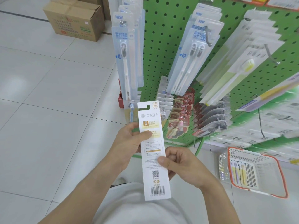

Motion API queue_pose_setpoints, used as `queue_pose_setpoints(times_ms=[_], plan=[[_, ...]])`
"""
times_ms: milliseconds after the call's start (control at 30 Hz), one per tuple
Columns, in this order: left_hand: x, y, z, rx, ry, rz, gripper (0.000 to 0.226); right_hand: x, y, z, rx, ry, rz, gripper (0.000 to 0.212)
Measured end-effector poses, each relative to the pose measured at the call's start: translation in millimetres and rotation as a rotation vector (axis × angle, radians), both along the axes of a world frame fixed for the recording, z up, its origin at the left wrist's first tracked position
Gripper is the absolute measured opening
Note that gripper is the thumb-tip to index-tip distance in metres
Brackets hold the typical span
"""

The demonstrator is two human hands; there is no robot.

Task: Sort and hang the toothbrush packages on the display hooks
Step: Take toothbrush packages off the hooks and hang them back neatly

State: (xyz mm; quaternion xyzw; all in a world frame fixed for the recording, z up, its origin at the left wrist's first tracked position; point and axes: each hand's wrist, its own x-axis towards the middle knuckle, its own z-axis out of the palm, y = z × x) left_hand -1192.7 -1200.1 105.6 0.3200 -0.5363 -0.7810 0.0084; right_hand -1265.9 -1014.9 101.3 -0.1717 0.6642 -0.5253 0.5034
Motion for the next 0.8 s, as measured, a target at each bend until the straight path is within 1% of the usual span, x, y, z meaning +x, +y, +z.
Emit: queue_pose_setpoints(times_ms=[100,167,233,333,433,467,500,567,600,633,733,800], plan=[[0.1,-0.3,0.8,-0.052,0.000,-0.066,0.018,2.9,3.0,-2.3,0.019,-0.024,0.059,0.027],[-0.1,0.7,1.8,-0.108,0.012,-0.077,0.016,3.3,3.3,-3.9,0.023,-0.025,0.054,0.032],[-0.2,2.7,2.3,-0.155,0.025,-0.067,0.017,4.4,1.8,-4.9,0.018,0.007,-0.030,0.032],[0.0,5.5,1.6,-0.199,0.041,-0.047,0.019,7.2,-2.4,-7.6,-0.042,0.057,-0.189,0.029],[1.4,6.1,-0.3,-0.236,0.068,-0.076,0.021,9.4,-6.1,-12.3,-0.086,0.076,-0.236,0.017],[1.9,5.9,0.3,-0.252,0.084,-0.096,0.025,9.6,-6.2,-14.2,-0.096,0.077,-0.239,0.015],[2.3,5.2,0.8,-0.261,0.107,-0.107,0.035,9.0,-6.0,-15.7,-0.105,0.075,-0.241,0.016],[2.2,3.7,0.3,-0.224,0.164,-0.096,0.057,6.9,-5.1,-17.0,-0.116,0.059,-0.241,0.022],[1.6,3.2,-1.5,-0.188,0.183,-0.081,0.063,5.4,-4.8,-17.2,-0.122,0.042,-0.236,0.024],[0.9,3.0,-3.4,-0.149,0.197,-0.062,0.064,3.7,-4.6,-16.8,-0.131,0.020,-0.228,0.026],[-1.5,5.5,-9.3,-0.015,0.217,-0.018,0.056,-2.6,-5.1,-15.6,-0.125,-0.018,-0.179,0.028],[-2.4,7.0,-11.3,0.092,0.242,-0.016,0.062,-5.7,-4.8,-15.7,-0.115,-0.020,-0.114,0.028]])
